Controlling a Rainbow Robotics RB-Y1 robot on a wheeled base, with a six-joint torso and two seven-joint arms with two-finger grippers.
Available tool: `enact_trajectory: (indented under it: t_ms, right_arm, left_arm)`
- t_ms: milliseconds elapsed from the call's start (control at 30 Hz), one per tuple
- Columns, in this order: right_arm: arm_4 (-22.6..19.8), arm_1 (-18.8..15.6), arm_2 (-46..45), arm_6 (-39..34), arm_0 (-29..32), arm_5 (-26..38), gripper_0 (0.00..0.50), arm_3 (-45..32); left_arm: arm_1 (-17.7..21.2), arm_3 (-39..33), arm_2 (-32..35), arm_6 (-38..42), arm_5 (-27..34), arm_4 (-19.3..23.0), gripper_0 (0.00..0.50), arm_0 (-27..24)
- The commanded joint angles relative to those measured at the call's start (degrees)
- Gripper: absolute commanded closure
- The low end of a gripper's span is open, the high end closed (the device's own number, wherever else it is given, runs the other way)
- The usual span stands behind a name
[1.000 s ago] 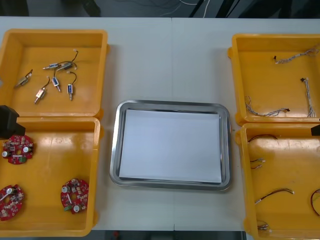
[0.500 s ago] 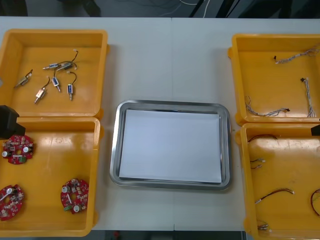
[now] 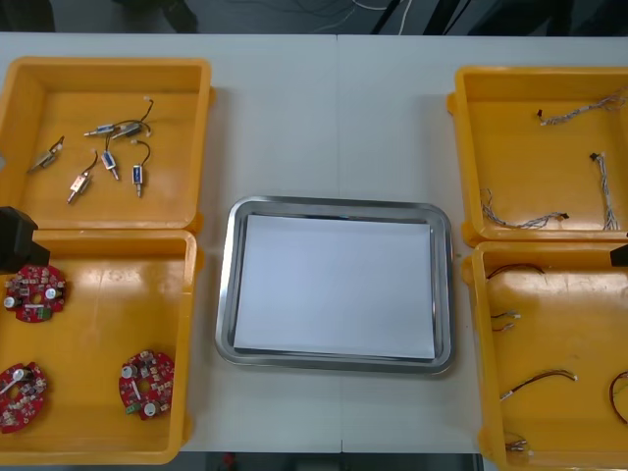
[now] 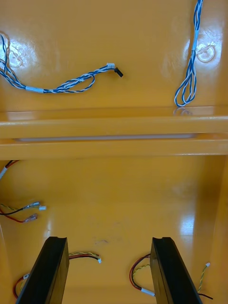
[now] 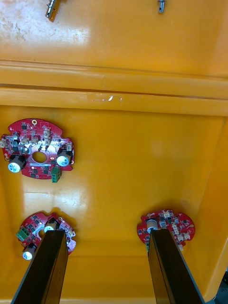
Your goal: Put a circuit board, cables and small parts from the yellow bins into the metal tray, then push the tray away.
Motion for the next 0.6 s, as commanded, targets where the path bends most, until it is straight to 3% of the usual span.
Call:
enact_trajectory:
  t_ms: [33, 600]
  right_arm:
    - [-0.4, -2.0, -1.8, -1.3, 0.8, 0.2, 0.000, -0.5]
    - [-0.4, -2.0, -1.8, -1.3, 0.8, 0.2, 0.000, -0.5]
  left_arm:
    - [2.5, -1.5, 1.7, -5.2, -0.5, -0.5, 0.000, 0.8]
    - [2.5, -1.5, 1.7, -5.2, -0.5, -0.5, 0.000, 0.8]
